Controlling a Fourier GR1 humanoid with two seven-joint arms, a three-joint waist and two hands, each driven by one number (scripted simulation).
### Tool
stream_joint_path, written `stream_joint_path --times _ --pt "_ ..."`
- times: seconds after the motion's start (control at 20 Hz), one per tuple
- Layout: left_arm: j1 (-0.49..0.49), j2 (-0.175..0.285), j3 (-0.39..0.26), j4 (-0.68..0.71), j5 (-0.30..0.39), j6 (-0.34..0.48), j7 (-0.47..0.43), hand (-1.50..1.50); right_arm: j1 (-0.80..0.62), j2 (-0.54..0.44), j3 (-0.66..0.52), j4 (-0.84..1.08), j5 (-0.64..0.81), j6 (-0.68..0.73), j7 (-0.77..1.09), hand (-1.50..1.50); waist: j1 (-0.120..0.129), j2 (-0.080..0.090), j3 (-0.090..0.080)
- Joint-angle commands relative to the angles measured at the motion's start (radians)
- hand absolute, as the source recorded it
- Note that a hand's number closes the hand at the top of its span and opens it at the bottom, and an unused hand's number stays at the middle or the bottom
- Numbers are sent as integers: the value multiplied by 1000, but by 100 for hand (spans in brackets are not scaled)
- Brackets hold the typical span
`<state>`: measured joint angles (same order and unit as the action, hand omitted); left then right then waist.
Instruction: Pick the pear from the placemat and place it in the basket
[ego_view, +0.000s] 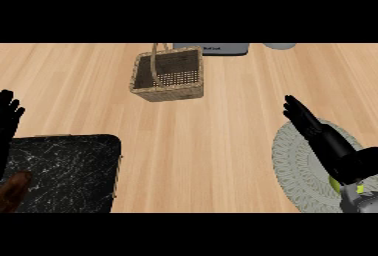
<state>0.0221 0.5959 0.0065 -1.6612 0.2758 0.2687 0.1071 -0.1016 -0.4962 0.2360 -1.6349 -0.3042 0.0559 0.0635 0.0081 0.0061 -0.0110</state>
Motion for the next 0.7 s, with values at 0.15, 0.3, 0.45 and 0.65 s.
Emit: stream_joint_path --times 0.15,0.3,0.45,0.65 --pt "-6 -35 10 13 6 23 0 0 131 -149 -281 205 16 -206 138 150 -73 0 10" --pt "-30 -98 -54 51 -8 28 -3 0 104 -152 -455 268 -72 -247 56 150 -76 0 13" --pt "-106 -126 -93 83 -22 24 10 0 72 -93 -394 367 150 -514 55 -150 -30 9 11" --pt "-161 -129 -96 88 -31 36 42 0 47 -155 -347 471 348 -742 246 -150 0 12 8"
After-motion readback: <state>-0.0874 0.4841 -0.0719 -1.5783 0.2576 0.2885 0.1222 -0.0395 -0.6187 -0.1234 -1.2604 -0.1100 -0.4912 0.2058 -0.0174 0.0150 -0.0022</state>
